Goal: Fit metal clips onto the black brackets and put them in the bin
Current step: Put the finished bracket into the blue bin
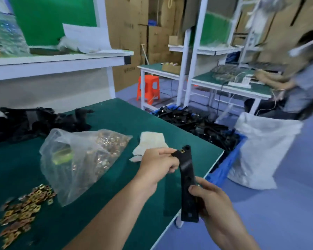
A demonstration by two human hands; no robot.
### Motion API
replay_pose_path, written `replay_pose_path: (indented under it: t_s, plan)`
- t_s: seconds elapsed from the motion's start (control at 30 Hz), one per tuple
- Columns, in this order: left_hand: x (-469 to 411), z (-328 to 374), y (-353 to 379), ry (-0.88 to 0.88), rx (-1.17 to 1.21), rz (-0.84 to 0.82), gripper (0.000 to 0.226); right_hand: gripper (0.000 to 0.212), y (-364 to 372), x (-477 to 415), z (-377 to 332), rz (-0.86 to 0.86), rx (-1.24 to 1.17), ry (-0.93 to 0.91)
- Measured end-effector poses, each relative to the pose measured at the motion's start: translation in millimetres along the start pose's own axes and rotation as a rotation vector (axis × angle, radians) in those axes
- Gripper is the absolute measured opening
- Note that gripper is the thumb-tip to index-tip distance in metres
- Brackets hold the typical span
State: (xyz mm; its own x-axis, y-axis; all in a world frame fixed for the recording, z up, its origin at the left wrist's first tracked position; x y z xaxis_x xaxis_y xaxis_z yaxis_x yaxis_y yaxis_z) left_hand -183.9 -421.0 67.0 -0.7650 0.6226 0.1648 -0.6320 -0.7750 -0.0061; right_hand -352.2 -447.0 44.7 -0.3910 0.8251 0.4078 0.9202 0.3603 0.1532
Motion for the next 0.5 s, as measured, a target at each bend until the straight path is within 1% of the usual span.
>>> replay_pose_path:
  t_s: [0.07,0.1,0.17,0.2,0.23,0.27,0.3,0.33,0.37,0.4,0.43,0.47,0.5]
  plan:
    - [-16,-6,36,-0.133,0.059,-0.049,0.031,0.028,-21,-15,-8,0.076,0.022,-0.006]
    - [-26,-3,52,-0.177,0.098,-0.075,0.034,0.026,-29,-31,-19,0.137,0.021,-0.021]
    - [-46,10,81,-0.245,0.168,-0.120,0.042,0.016,-34,-74,-55,0.288,-0.052,-0.065]
    - [-55,18,92,-0.274,0.180,-0.114,0.039,0.012,-32,-99,-79,0.342,-0.099,-0.082]
    - [-63,26,97,-0.309,0.179,-0.084,0.034,0.016,-25,-124,-104,0.360,-0.138,-0.067]
    - [-70,30,100,-0.340,0.154,-0.048,0.032,0.025,-20,-145,-123,0.349,-0.115,-0.039]
    - [-75,30,101,-0.354,0.112,-0.016,0.032,0.033,-16,-163,-134,0.324,-0.025,-0.010]
    - [-78,29,99,-0.341,0.060,0.007,0.032,0.035,-14,-175,-135,0.307,0.083,0.015]
    - [-80,28,93,-0.306,0.011,0.022,0.028,0.032,-9,-184,-131,0.291,0.189,0.027]
    - [-82,29,87,-0.257,-0.028,0.024,0.023,0.028,-2,-187,-126,0.280,0.290,-0.015]
    - [-84,29,81,-0.204,-0.054,0.025,0.019,0.023,9,-186,-119,0.257,0.409,-0.109]
    - [-85,31,72,-0.151,-0.070,0.033,0.020,0.015,25,-179,-112,0.206,0.500,-0.174]
    - [-84,36,62,-0.099,-0.074,0.049,0.022,0.011,42,-172,-106,0.163,0.534,-0.238]
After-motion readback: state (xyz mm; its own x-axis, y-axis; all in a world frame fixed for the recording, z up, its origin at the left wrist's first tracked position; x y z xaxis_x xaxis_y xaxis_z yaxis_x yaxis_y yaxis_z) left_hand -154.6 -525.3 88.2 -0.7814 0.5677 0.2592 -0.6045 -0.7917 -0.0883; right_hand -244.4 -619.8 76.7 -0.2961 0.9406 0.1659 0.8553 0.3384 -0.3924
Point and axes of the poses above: each hand's wrist, its own x-axis away from the middle knuckle, its own y-axis out of the palm, z = x × y, the point moved 4 cm from there along -x, towards the middle knuckle, and after that the axes turned 14 degrees about z, right-handed, at the moved point
